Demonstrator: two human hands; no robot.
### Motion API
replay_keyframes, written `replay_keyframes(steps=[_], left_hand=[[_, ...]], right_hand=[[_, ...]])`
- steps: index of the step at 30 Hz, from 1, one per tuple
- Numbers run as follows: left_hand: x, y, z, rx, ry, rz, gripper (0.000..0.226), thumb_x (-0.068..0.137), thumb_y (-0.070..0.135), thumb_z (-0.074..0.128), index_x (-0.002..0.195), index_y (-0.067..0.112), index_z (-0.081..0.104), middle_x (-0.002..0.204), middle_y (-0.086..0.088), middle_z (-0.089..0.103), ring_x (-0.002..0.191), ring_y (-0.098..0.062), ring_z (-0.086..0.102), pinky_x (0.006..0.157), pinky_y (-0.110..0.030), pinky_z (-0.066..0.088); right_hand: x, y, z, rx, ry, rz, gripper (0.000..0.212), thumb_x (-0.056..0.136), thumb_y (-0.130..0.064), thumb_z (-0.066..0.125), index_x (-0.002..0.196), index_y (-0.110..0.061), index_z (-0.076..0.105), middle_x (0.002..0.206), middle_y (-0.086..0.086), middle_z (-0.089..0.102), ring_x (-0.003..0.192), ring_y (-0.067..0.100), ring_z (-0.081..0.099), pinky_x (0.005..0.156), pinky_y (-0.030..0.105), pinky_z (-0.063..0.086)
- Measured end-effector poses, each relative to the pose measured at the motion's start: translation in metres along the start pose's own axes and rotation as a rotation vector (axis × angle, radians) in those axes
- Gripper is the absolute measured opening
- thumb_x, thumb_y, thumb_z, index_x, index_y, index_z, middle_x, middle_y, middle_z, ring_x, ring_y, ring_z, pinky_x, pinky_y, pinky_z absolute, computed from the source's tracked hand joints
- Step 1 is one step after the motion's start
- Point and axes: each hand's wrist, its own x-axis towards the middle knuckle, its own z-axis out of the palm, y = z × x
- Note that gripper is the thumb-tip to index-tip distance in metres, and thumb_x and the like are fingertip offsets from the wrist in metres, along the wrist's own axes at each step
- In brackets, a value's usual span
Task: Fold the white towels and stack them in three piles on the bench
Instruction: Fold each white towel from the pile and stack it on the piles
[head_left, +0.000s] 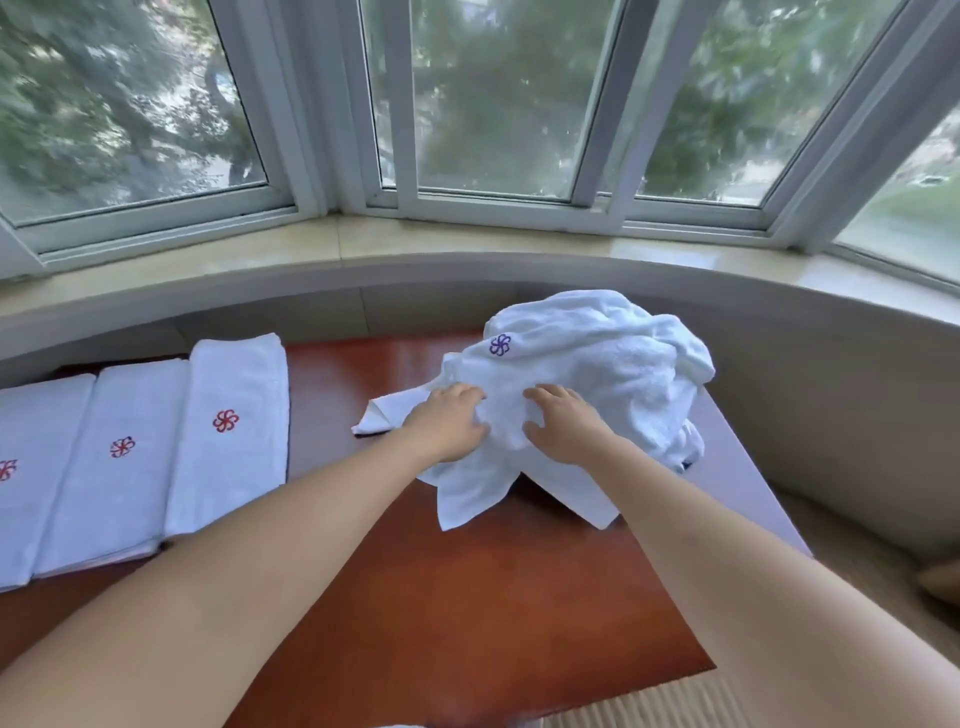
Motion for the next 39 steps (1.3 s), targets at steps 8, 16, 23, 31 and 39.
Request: replay_keyframes(steps=[8,16,23,31,39], left_hand=[[0.039,0.091,0.011,0.005,0.013,-0.082,0.058,0.100,0.043,0.052,0.154,0.024,0.039,0.159,0.000,0.037,0.142,-0.027,0.039,0.107,-0.040,0.040],[0.097,0.122,0.026,-0.043,0.019,-0.155,0.057,0.101,0.042,0.053,0.153,0.025,0.038,0.157,-0.002,0.040,0.137,-0.026,0.047,0.104,-0.041,0.047],[0.145,0.129,0.034,-0.062,0.084,-0.179,0.052,0.100,0.032,0.054,0.149,0.024,0.040,0.151,-0.004,0.044,0.125,-0.029,0.055,0.089,-0.042,0.053],[0.166,0.125,0.041,-0.019,0.176,-0.197,0.013,0.096,0.017,0.048,0.091,0.026,0.056,0.110,0.004,0.060,0.086,-0.025,0.060,0.060,-0.033,0.044],[0.157,0.125,0.036,-0.024,0.182,-0.157,0.016,0.093,0.030,0.059,0.103,0.023,0.050,0.113,0.008,0.057,0.092,-0.021,0.059,0.060,-0.034,0.043]], right_hand=[[0.004,0.112,-0.034,0.012,-0.049,0.019,0.061,0.099,-0.032,0.053,0.157,-0.025,0.035,0.162,-0.001,0.029,0.146,0.028,0.033,0.112,0.041,0.040],[0.033,0.164,-0.049,0.060,-0.022,0.040,0.063,0.096,-0.028,0.056,0.156,-0.025,0.037,0.162,-0.003,0.028,0.141,0.028,0.039,0.103,0.044,0.048],[0.063,0.182,-0.060,0.170,0.218,0.120,0.061,0.094,-0.013,0.054,0.153,-0.020,0.039,0.157,-0.002,0.033,0.125,0.026,0.053,0.082,0.040,0.055],[0.082,0.192,-0.062,0.162,0.244,0.172,0.020,0.098,-0.017,0.053,0.117,-0.021,0.062,0.118,0.000,0.053,0.092,0.029,0.064,0.074,0.041,0.054],[0.076,0.188,-0.084,0.196,0.271,0.095,0.010,0.091,-0.023,0.061,0.101,-0.024,0.064,0.104,-0.004,0.061,0.092,0.020,0.062,0.074,0.037,0.055]])
